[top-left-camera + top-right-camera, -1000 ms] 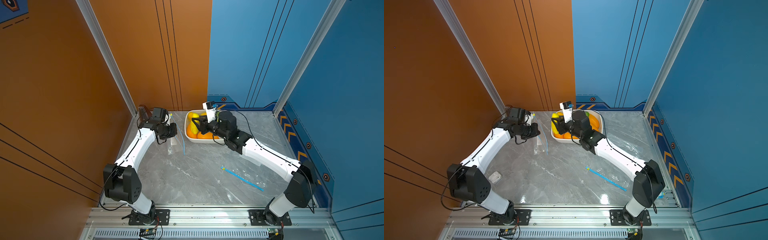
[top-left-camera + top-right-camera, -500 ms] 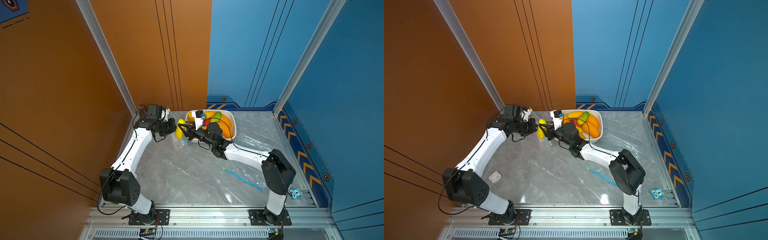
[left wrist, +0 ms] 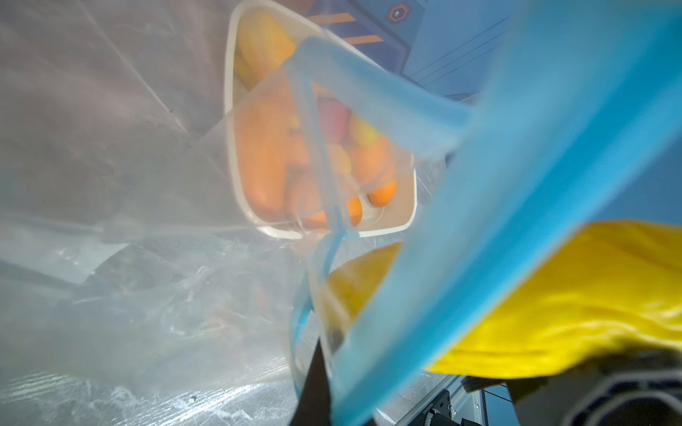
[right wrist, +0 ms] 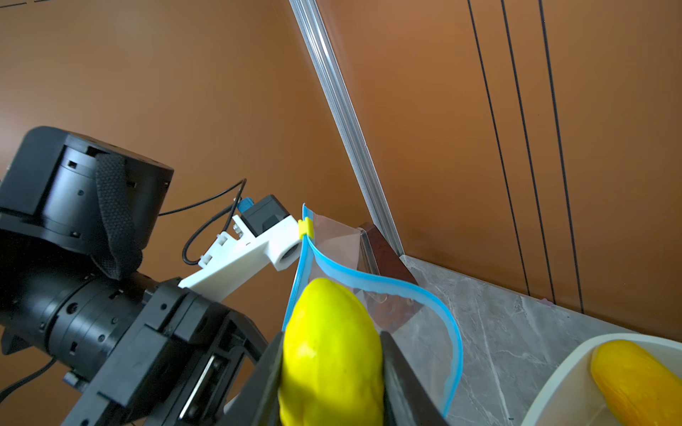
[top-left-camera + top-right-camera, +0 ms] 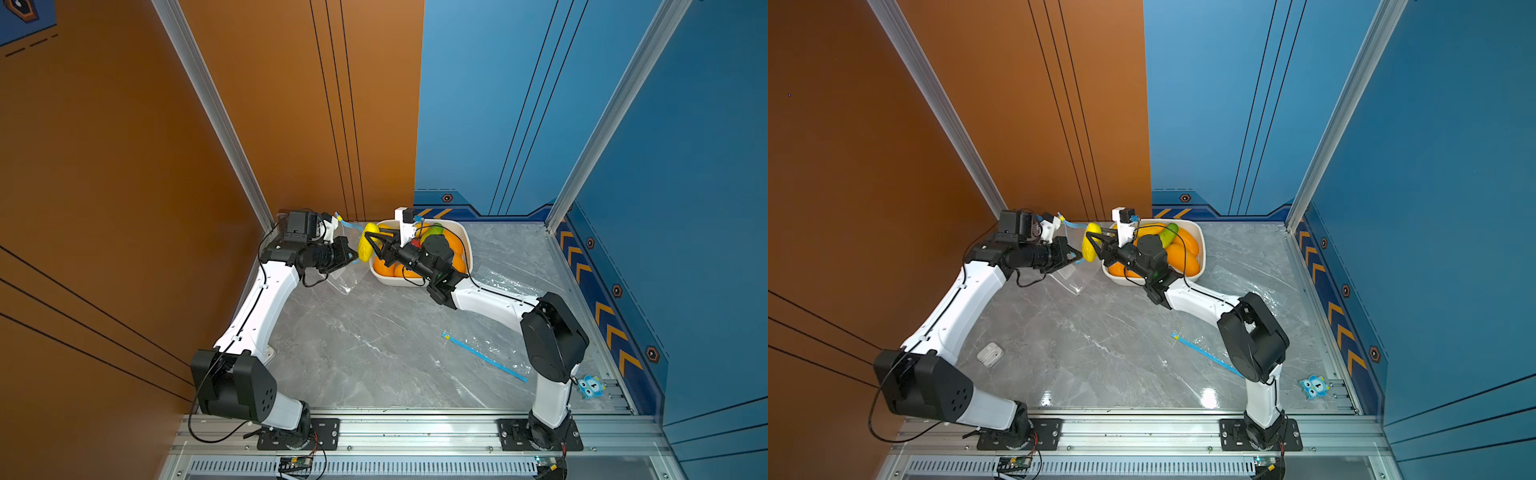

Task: Place the mango in a zip-top bag and seal the zipper
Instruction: Place the mango in the zipper food storage bag.

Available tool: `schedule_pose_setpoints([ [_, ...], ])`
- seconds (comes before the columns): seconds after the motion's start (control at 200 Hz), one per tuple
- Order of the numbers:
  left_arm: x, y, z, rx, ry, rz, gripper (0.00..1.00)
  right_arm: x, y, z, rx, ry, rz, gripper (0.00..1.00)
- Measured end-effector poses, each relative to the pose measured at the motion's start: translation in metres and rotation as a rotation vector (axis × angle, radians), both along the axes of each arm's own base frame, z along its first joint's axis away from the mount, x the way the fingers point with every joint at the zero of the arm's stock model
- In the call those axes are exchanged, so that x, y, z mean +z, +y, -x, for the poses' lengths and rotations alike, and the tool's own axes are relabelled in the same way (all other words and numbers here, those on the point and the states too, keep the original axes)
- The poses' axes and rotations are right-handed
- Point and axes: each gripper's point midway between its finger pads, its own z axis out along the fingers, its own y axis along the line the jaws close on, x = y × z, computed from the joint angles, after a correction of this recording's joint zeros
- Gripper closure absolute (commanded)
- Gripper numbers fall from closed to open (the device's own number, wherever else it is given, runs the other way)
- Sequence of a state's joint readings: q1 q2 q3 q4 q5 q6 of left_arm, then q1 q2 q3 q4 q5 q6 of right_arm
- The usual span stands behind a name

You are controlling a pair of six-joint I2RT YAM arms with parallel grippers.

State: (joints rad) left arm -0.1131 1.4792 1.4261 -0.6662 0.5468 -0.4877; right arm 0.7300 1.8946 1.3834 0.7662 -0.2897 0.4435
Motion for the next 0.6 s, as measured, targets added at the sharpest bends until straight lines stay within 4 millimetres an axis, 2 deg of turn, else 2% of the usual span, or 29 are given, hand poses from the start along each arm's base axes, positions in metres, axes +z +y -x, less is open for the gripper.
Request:
schedule_pose_setpoints([
  [0.19,-0.004,-0.004,0.005,-0.028,0.014,0.014,1.00,0.012,-0.005,-0.003,0.012,-0.008,-0.029,0.90],
  [0.32,-0.003,-0.002,0.005,-0.025,0.016,0.018,1.00,0.015,0.003,-0.002,0.048,-0.012,-0.042,0.90],
  [0.495,-0.006,0.004,0.008,0.002,0.061,0.028,1.00,0.001,0.019,0.000,0.079,-0.015,-0.015,0.87],
  [0.601,0.007,0.008,0.004,0.023,0.044,0.041,1.00,-0.011,0.020,0.000,0.081,0.002,0.024,0.81],
])
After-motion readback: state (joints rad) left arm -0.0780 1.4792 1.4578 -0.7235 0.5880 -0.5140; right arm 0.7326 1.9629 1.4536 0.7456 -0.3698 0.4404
